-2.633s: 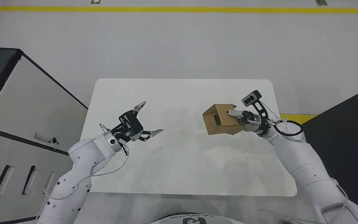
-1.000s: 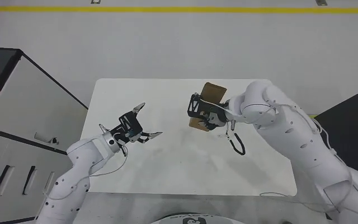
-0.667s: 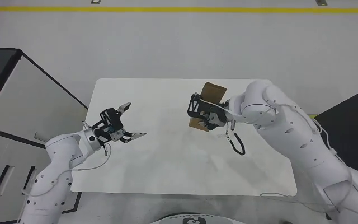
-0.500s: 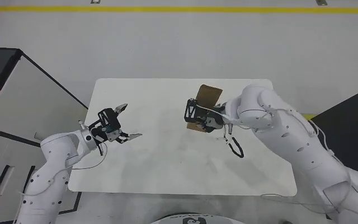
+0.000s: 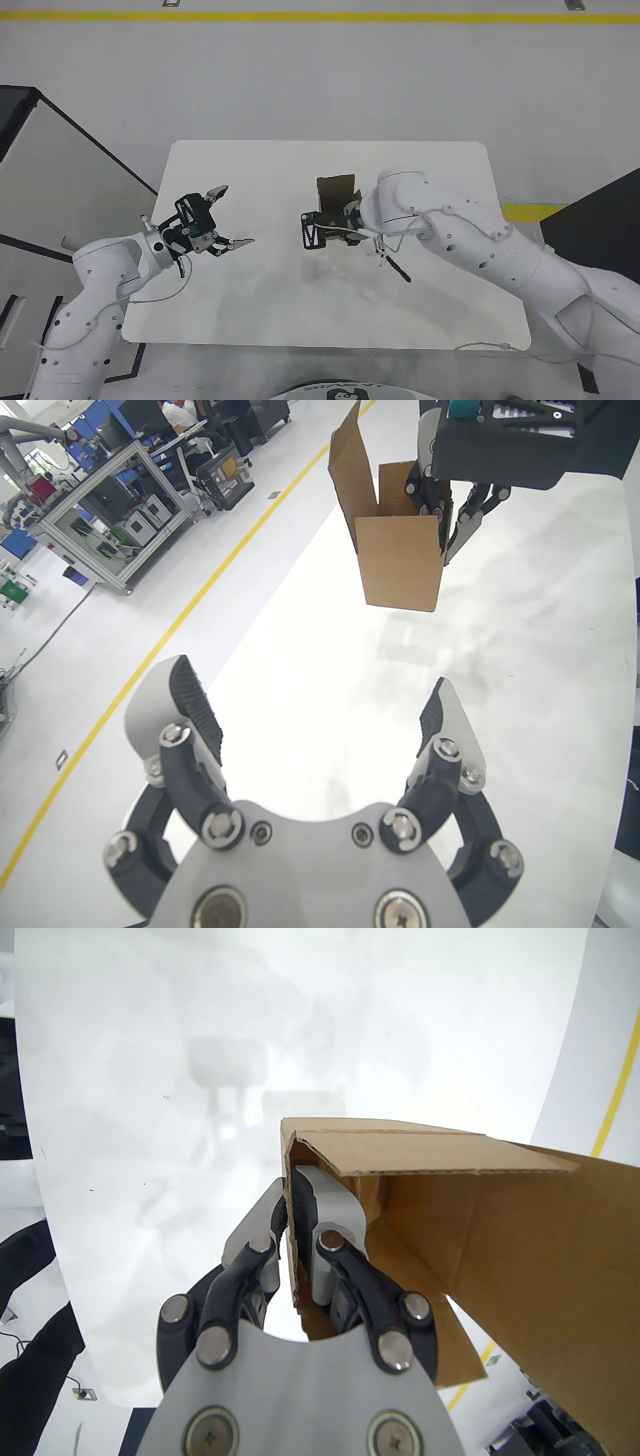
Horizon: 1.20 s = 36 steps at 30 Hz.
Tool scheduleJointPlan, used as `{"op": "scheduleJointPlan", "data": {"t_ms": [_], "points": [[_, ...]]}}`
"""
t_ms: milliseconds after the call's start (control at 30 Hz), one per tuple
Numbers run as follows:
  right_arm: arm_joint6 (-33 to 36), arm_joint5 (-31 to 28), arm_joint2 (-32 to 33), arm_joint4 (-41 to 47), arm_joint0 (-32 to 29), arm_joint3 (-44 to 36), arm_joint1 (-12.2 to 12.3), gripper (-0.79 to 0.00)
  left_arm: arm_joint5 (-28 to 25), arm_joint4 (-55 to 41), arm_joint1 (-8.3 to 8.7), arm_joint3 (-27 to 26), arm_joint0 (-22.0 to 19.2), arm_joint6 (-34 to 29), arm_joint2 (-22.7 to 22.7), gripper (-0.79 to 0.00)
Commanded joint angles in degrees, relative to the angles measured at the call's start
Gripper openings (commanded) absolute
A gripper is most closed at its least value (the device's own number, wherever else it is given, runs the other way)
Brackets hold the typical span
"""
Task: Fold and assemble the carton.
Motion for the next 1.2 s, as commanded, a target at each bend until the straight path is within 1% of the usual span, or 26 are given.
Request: {"op": "scheduleJointPlan", "data": {"t_ms": [0,167,200,500,733,1167], "points": [[0.03,0.0,0.04,-0.03,-0.02,-0.08,0.03,-0.785,0.0,0.0,0.0,0.0,0.0,0.0,0.0,0.0],[-0.27,0.19,0.02,-0.19,-0.2,0.01,0.03,-0.785,0.0,0.0,0.0,0.0,0.0,0.0,0.0,0.0],[-0.82,0.79,-0.2,-1.81,-0.67,0.51,0.01,-0.785,0.0,0.0,0.0,0.0,0.0,0.0,0.0,0.0],[-8.63,1.34,-2.49,-9.6,-2.64,7.09,-1.48,-0.785,0.0,0.0,0.0,0.0,0.0,0.0,0.0,0.0],[-14.69,0.35,-3.27,-12.99,-3.23,11.05,-2.74,-0.785,0.0,0.0,0.0,0.0,0.0,0.0,0.0,0.0],[-16.91,-2.64,-3.04,-14.22,-3.05,15.72,-4.26,-0.785,0.0,0.0,0.0,0.0,0.0,0.0,0.0,0.0]]}}
